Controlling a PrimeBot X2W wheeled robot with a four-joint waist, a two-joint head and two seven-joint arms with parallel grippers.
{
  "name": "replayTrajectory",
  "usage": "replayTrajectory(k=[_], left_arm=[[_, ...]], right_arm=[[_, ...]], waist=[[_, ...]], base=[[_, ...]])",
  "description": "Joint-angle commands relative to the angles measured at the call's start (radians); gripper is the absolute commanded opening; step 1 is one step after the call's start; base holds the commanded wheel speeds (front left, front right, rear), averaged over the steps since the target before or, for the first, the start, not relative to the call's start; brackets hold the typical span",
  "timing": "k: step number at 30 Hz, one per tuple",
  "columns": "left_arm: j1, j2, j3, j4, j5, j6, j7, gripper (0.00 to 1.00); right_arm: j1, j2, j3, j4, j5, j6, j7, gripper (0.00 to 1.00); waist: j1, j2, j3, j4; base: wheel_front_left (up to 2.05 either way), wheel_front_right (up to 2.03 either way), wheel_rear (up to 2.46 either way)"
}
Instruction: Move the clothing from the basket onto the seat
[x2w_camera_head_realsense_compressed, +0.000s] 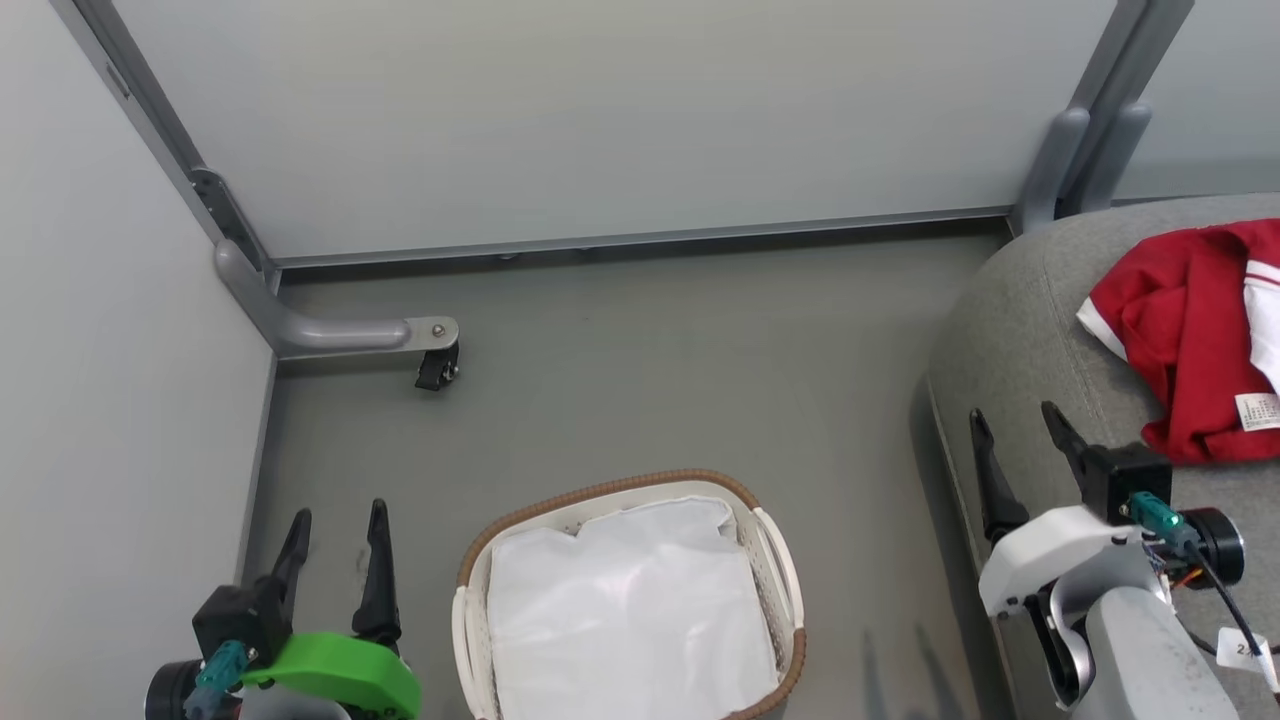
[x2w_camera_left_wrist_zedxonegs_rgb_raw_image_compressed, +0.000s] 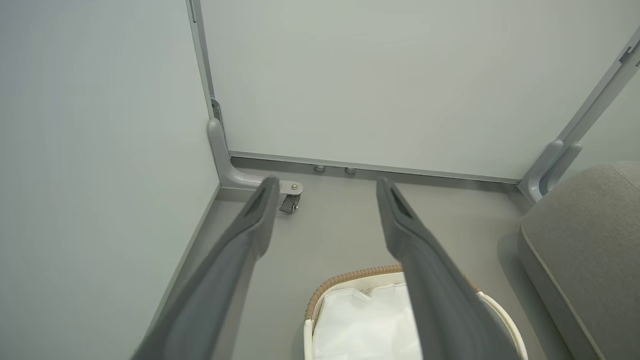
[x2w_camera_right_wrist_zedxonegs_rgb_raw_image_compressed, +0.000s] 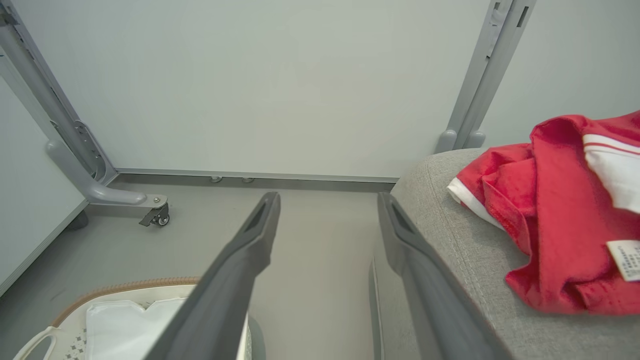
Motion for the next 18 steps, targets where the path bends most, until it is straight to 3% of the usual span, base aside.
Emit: replayTrajectory(k=[1, 8, 9, 12, 18], left_arm=[[0.021, 0.000, 0.006, -0.003, 0.005, -0.003, 0.001, 1.00], [0.073, -0.004, 0.009, 0.015, -0.034, -0.003, 0.001, 1.00], [0.063, -0.004, 0.009, 0.018, -0.033, -0.001, 0.000, 0.00], [0.065, -0.009, 0.007, 0.044, -0.034, -0.001, 0.001, 0.00], [0.056, -0.009, 0.021, 0.033, -0.137, -0.001, 0.032, 0.00]], right_arm=[[0.026, -0.004, 0.001, 0.004, -0.001, -0.001, -0.002, 1.00], [0.082, -0.004, 0.014, 0.004, 0.007, -0.001, -0.002, 1.00], [0.068, 0.001, 0.012, 0.008, 0.002, 0.000, 0.000, 0.00], [0.086, 0.008, 0.011, 0.033, 0.002, 0.000, 0.003, 0.00], [0.081, 0.008, -0.009, 0.026, 0.120, 0.000, 0.047, 0.00]], waist=[[0.0001, 0.0000, -0.031, 0.006], [0.0001, 0.0000, -0.054, -0.006], [0.0001, 0.0000, -0.053, -0.004], [0.0001, 0.0000, -0.053, -0.003], [0.0001, 0.0000, -0.055, -0.005]], base=[[0.00, 0.00, 0.00], [0.00, 0.00, 0.00], [0.00, 0.00, 0.00], [0.00, 0.00, 0.00], [0.00, 0.00, 0.00]])
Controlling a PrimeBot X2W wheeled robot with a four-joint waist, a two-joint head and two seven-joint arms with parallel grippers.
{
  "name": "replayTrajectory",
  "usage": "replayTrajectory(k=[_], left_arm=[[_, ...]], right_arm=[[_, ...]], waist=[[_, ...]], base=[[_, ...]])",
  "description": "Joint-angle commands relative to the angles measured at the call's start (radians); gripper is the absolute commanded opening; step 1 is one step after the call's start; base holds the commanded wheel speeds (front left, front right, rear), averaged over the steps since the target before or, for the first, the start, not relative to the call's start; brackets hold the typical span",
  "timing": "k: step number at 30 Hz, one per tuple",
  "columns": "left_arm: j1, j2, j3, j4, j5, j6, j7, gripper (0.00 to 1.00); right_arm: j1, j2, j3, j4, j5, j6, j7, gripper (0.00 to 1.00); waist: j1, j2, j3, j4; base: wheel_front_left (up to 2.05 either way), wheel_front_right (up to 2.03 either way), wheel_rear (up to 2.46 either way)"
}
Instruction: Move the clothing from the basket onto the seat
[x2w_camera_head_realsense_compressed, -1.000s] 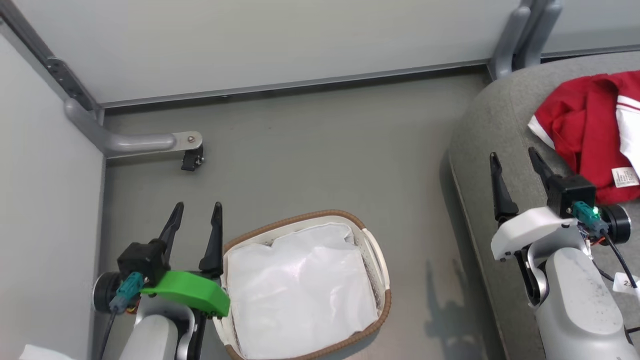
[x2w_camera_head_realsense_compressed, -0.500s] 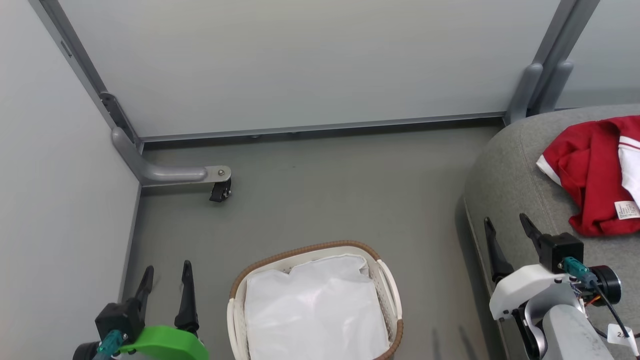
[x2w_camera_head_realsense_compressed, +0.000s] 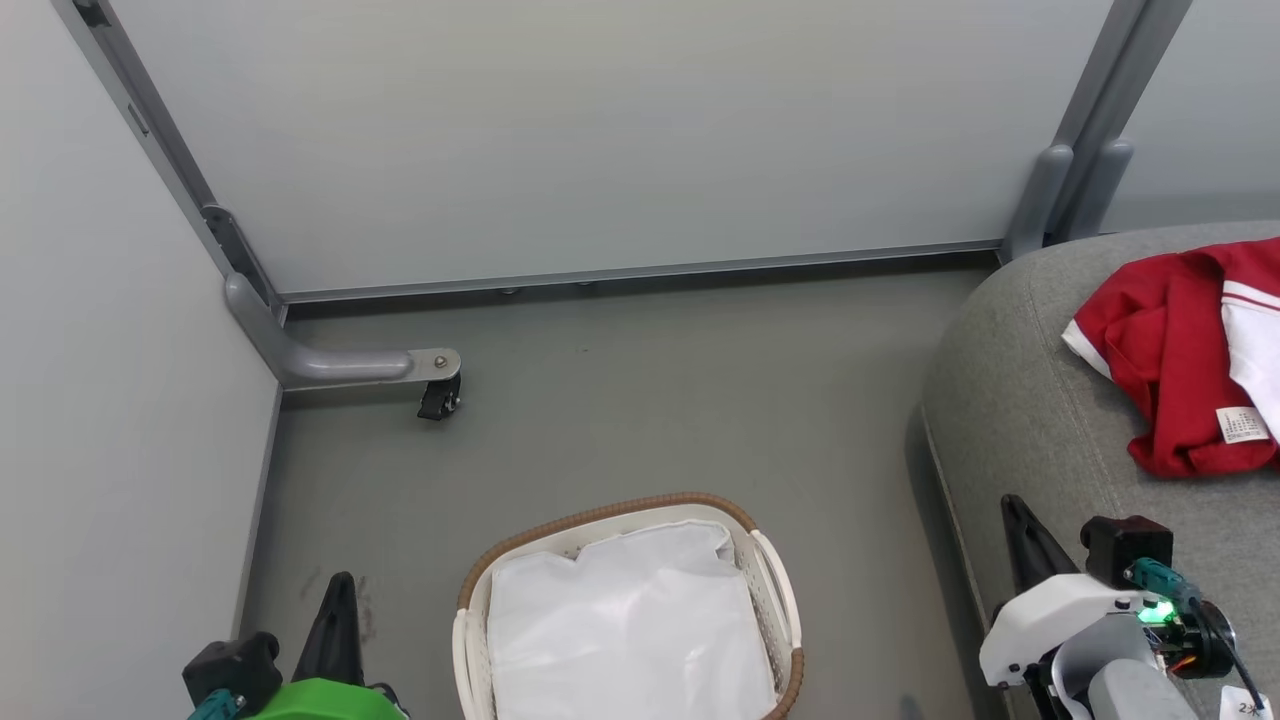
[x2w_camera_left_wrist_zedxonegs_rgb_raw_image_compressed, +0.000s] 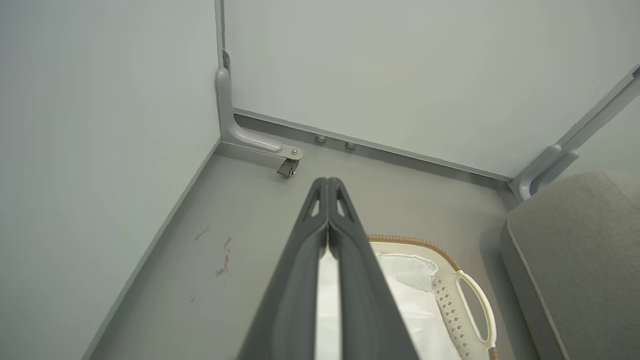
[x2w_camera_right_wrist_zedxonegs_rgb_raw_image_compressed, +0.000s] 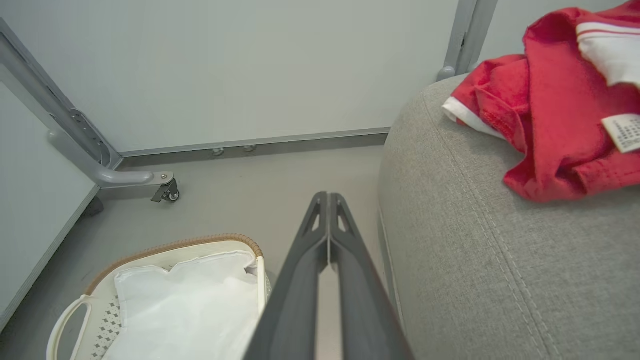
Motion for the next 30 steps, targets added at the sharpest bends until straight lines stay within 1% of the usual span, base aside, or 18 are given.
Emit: replayTrajectory(k=[1, 15, 30], left_arm=[[-0.013, 0.002, 0.010, -0.024, -0.045, 0.000, 0.010, 0.00], [-0.030, 0.003, 0.035, -0.060, -0.270, -0.001, 0.073, 0.00], [-0.045, 0.004, 0.058, -0.091, -0.477, -0.001, 0.131, 0.00]], right_arm=[[-0.018, -0.006, -0.006, -0.025, 0.056, 0.000, 0.013, 0.00], [0.011, -0.008, 0.003, -0.094, 0.330, 0.000, 0.063, 0.00], [0.028, -0.010, -0.001, -0.145, 0.577, 0.000, 0.120, 0.00]], waist=[[0.0001, 0.0000, 0.000, 0.000], [0.0001, 0.0000, -0.002, -0.003], [0.0001, 0.0000, -0.005, -0.006]], base=[[0.00, 0.00, 0.00], [0.00, 0.00, 0.00], [0.00, 0.00, 0.00]])
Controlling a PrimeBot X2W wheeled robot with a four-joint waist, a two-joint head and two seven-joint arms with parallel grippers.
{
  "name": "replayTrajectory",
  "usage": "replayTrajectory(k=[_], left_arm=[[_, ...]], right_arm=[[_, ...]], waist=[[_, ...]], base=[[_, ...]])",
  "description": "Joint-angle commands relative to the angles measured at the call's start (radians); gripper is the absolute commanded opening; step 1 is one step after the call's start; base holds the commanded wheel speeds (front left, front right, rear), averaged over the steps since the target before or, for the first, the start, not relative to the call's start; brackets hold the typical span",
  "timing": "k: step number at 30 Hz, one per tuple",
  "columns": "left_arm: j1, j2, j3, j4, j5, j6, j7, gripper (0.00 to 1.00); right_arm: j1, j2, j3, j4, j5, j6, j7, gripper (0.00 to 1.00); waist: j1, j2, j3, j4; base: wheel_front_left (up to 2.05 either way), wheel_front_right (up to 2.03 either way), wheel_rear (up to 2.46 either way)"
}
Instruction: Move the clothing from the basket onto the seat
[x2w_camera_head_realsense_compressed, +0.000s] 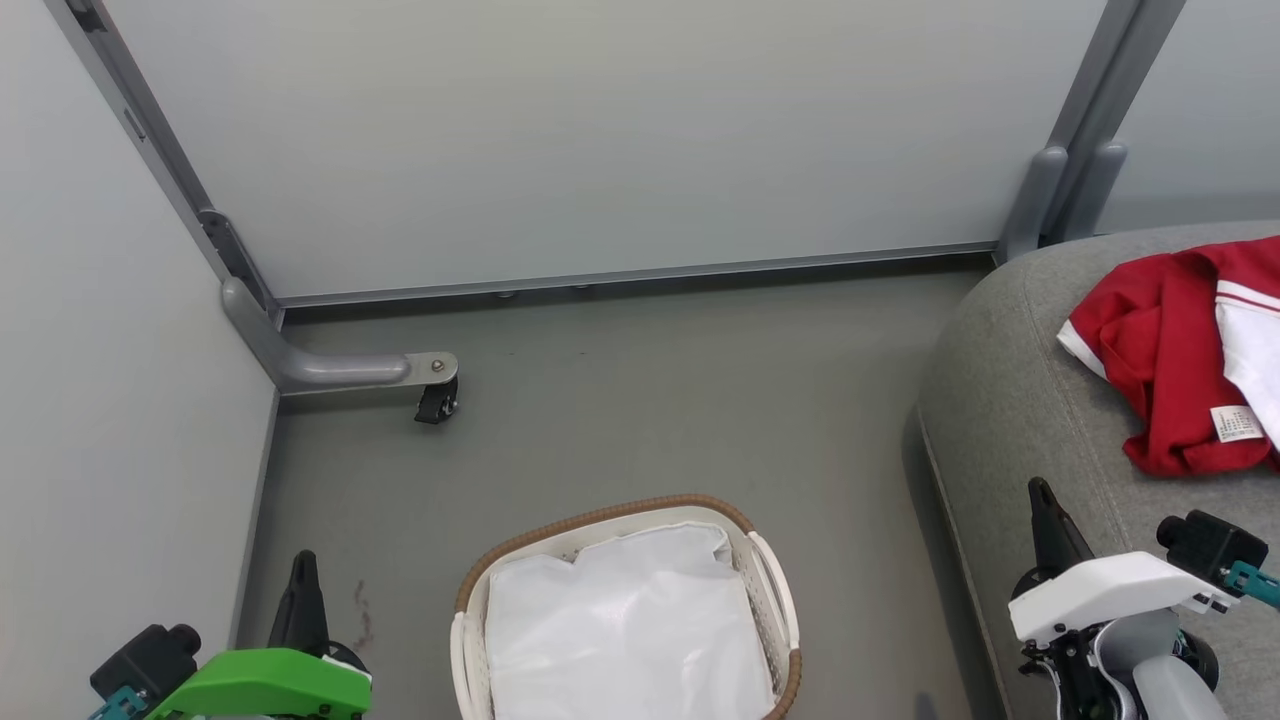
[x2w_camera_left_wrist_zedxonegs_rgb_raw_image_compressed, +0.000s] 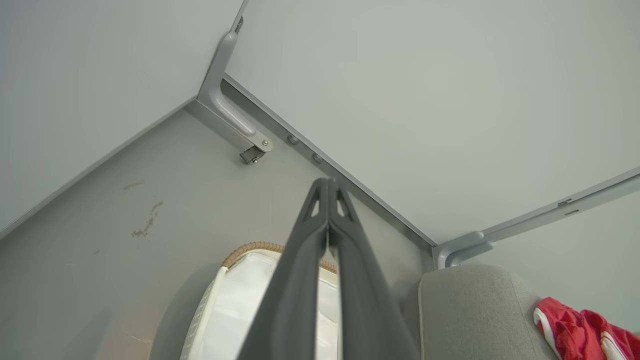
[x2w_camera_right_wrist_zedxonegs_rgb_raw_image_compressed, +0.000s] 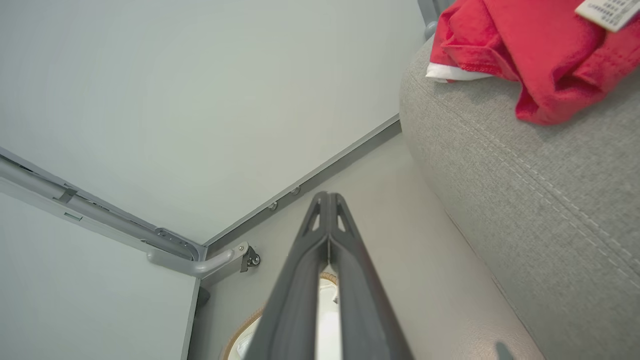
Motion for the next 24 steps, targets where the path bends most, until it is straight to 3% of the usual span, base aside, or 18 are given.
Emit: replayTrajectory(k=[1, 24], left_arm=[[-0.028, 0.004, 0.006, -0.017, -0.033, -0.001, 0.008, 0.00], [-0.048, 0.006, 0.036, -0.056, -0.291, -0.002, 0.082, 0.00]], right_arm=[[-0.003, -0.008, -0.004, -0.022, 0.040, 0.000, 0.007, 0.00], [0.018, -0.010, -0.010, -0.084, 0.347, -0.001, 0.081, 0.00]], waist=[[0.0000, 0.0000, 0.000, 0.000], [0.0000, 0.0000, -0.004, -0.004]], base=[[0.00, 0.00, 0.00], [0.00, 0.00, 0.00]])
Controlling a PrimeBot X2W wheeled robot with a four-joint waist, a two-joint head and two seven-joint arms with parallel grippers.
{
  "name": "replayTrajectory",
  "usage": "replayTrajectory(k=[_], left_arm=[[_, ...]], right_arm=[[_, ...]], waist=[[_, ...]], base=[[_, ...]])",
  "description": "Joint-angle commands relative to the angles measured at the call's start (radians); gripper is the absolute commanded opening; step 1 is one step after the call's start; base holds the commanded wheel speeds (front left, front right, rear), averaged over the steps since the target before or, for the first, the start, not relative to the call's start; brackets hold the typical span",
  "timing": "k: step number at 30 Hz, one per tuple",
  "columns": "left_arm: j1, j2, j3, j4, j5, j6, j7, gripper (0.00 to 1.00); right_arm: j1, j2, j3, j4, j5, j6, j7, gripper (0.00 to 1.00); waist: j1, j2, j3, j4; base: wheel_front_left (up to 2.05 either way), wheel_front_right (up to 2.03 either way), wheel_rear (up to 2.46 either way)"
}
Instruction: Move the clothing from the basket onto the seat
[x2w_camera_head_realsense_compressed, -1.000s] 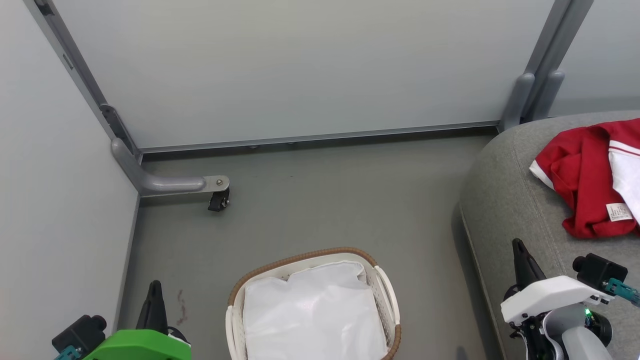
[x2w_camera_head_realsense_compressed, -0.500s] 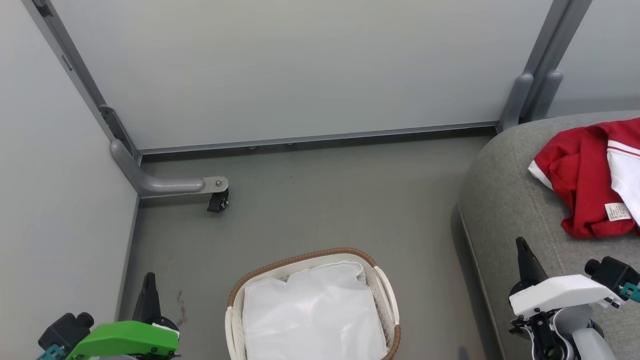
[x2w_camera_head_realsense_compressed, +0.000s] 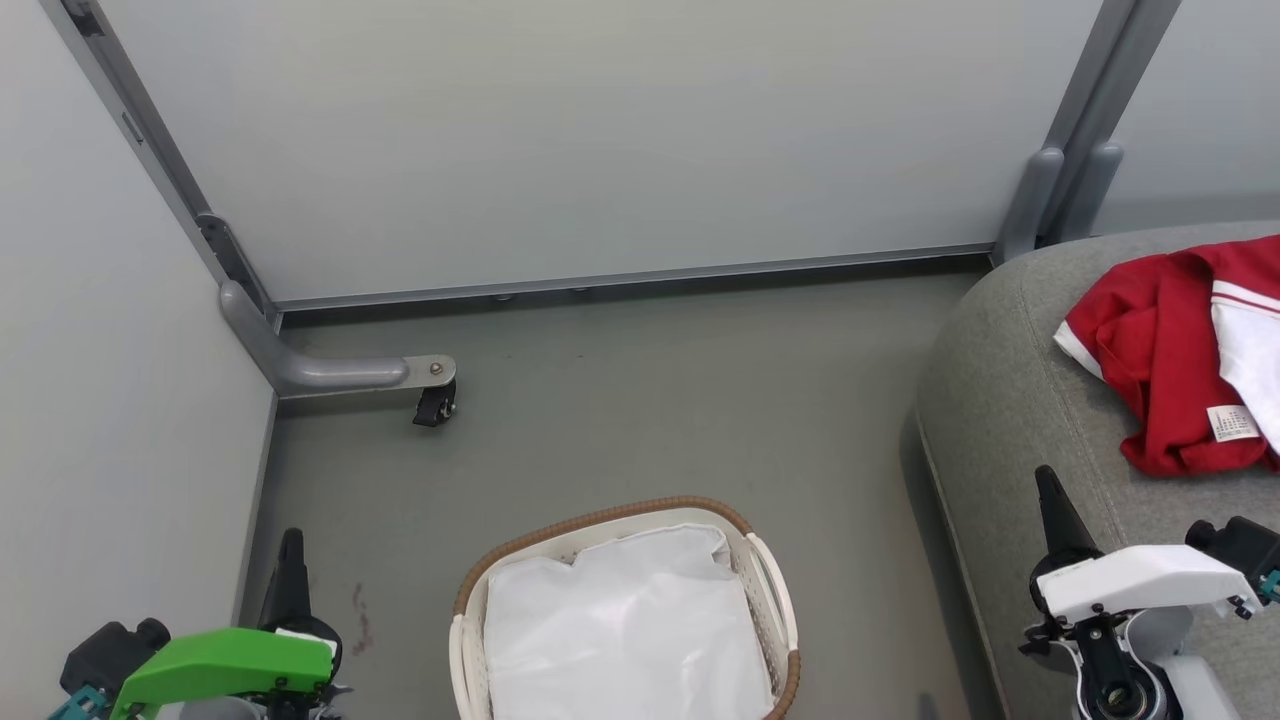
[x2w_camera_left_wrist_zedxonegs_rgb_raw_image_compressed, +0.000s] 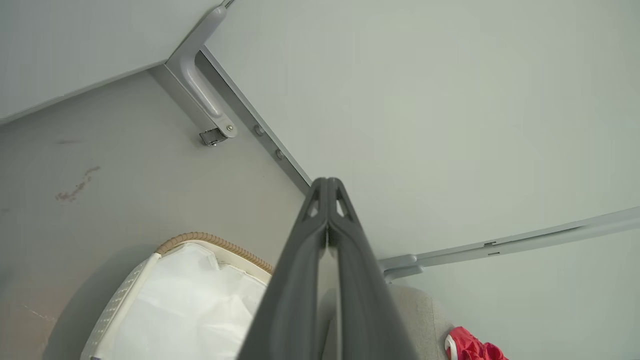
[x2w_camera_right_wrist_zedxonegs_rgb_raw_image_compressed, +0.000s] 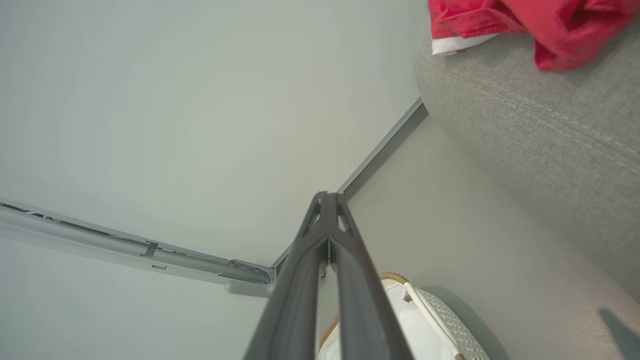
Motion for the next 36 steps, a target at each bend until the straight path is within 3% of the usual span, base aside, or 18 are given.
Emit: replayTrajectory(k=[1, 36], left_arm=[[-0.027, 0.005, 0.005, -0.015, -0.028, -0.002, 0.006, 0.00], [-0.048, 0.007, 0.039, -0.058, -0.327, -0.003, 0.093, 0.00]], right_arm=[[0.005, -0.007, -0.003, -0.017, 0.031, 0.000, 0.007, 0.00], [0.030, -0.010, -0.011, -0.088, 0.386, -0.001, 0.093, 0.00]], waist=[[0.0000, 0.0000, 0.000, 0.000], [0.0000, 0.0000, -0.006, -0.007]], base=[[0.00, 0.00, 0.00], [0.00, 0.00, 0.00]])
